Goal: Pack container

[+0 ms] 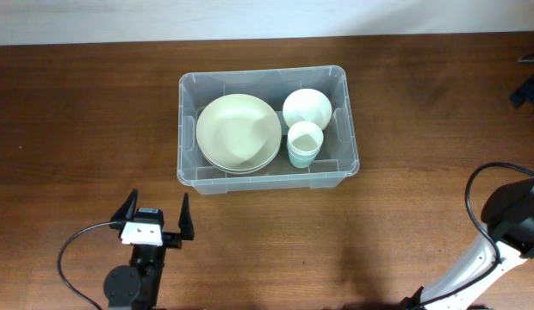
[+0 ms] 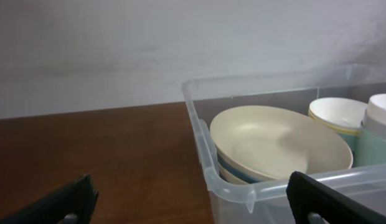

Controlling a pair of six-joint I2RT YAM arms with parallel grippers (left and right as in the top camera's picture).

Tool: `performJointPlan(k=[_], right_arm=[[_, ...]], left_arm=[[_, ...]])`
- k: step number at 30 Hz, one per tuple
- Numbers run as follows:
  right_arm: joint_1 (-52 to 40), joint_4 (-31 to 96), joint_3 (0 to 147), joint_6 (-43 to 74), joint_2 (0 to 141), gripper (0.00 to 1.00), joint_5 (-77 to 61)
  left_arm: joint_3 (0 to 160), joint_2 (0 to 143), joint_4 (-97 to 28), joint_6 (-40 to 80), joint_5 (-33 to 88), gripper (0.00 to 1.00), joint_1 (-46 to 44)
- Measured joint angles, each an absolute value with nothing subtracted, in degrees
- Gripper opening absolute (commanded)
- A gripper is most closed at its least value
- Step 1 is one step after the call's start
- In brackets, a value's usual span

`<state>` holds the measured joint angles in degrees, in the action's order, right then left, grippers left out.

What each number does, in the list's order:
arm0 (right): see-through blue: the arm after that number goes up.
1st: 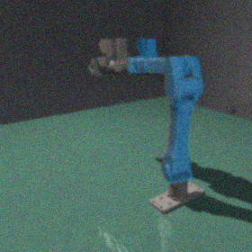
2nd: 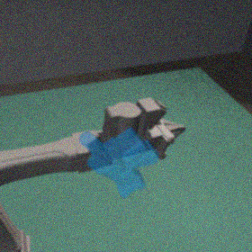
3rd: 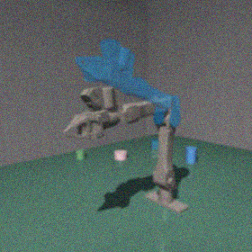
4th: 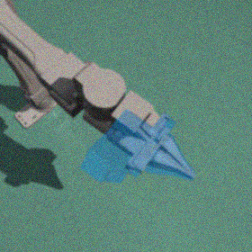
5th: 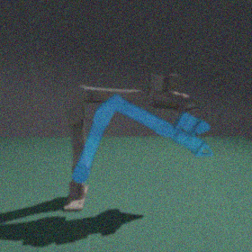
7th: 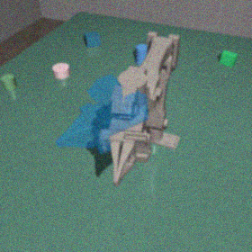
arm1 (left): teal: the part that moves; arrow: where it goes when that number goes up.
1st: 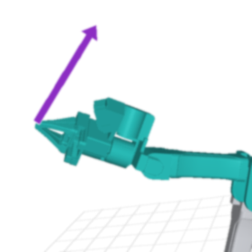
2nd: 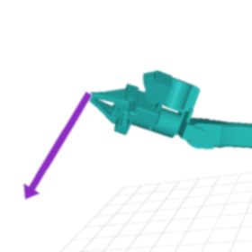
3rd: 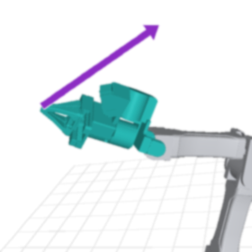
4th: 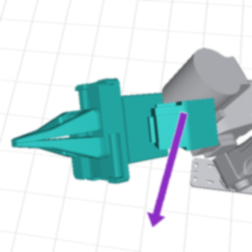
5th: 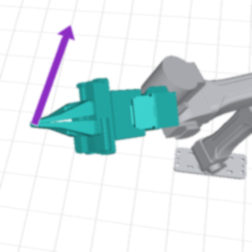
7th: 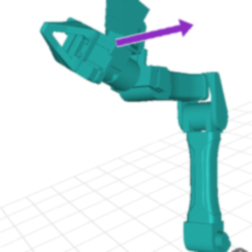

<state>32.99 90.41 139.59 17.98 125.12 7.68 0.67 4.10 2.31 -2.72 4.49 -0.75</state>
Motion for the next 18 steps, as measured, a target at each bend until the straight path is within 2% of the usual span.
performJointPlan(k=[18], right_arm=[[32.99,90.39,139.59,18.0,125.12,0.99,7.68]], left_arm=[[0.62,0.84,-4.05,-2.72,2.5,0.99,-0.56]])
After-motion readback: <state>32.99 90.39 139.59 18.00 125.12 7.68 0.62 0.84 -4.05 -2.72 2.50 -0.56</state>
